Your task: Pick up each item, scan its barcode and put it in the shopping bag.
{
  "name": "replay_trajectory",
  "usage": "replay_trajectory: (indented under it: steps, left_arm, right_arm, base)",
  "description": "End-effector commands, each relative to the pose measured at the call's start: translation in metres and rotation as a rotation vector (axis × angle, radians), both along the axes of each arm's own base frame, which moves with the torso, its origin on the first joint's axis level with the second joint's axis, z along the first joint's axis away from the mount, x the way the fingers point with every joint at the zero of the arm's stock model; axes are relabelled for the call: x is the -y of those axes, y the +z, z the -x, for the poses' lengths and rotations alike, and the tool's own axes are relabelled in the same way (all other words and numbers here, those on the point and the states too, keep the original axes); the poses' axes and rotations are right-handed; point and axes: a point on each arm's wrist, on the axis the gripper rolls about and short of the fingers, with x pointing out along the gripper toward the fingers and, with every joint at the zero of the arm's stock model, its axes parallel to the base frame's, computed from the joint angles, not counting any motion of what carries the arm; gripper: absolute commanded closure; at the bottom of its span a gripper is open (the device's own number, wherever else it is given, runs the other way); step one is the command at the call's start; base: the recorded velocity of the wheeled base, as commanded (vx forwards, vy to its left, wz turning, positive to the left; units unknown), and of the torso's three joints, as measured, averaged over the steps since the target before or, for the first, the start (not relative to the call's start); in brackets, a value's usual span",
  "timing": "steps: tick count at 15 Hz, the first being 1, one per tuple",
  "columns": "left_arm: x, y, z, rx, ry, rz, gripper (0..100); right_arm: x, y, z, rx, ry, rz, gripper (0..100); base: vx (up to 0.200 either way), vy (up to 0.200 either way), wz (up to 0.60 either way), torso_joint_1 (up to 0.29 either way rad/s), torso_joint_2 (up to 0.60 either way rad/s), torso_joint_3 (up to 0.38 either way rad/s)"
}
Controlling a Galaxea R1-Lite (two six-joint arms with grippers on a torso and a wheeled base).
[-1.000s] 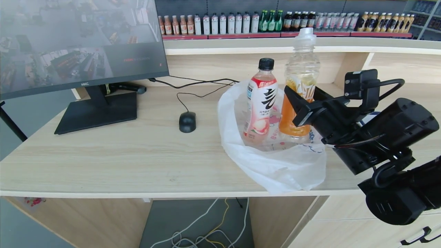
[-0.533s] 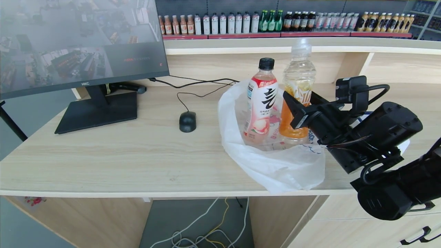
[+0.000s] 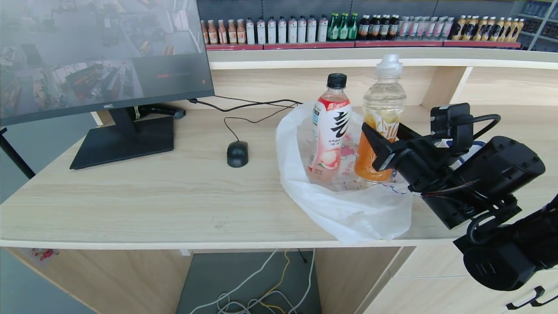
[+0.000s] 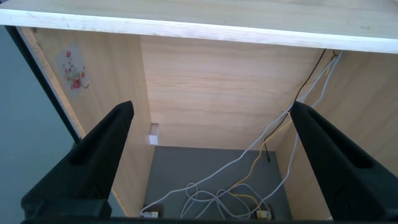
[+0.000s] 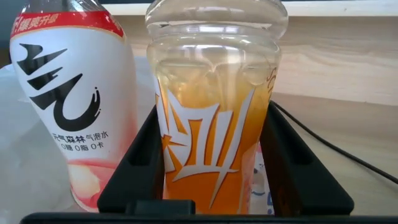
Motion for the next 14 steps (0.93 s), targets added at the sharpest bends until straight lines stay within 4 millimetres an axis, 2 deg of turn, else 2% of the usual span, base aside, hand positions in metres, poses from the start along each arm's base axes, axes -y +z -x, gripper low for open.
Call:
replay_trajectory:
  steps: [1, 5, 12, 14]
  left_arm:
    - [0.0, 0.0, 0.0, 0.0, -0.001, 0.0, 0]
    - [0.0, 0.0, 0.0, 0.0, 0.001, 0.0, 0]
    - [0.0, 0.0, 0.0, 0.0, -0.001, 0.0, 0]
    - [0.0, 0.0, 0.0, 0.0, -0.001, -0.001, 0]
  right_arm:
    - [0.001, 0.0, 0.006, -0.008, 0.006, 0.004, 100]
    - [0.0, -0.007, 0.019, -0.037, 0.019, 0.043, 100]
    - [0.001, -0.009, 0.022, -0.044, 0.019, 0.05, 100]
    - [0.003, -0.015, 0.024, -0.071, 0.02, 0.056, 100]
  base:
    - [0.0, 0.0, 0.0, 0.0, 0.0, 0.0]
    - [0.0, 0.0, 0.0, 0.0, 0.0, 0.0]
    - [0.0, 0.0, 0.0, 0.0, 0.0, 0.0]
    - [0.0, 0.0, 0.0, 0.0, 0.0, 0.0]
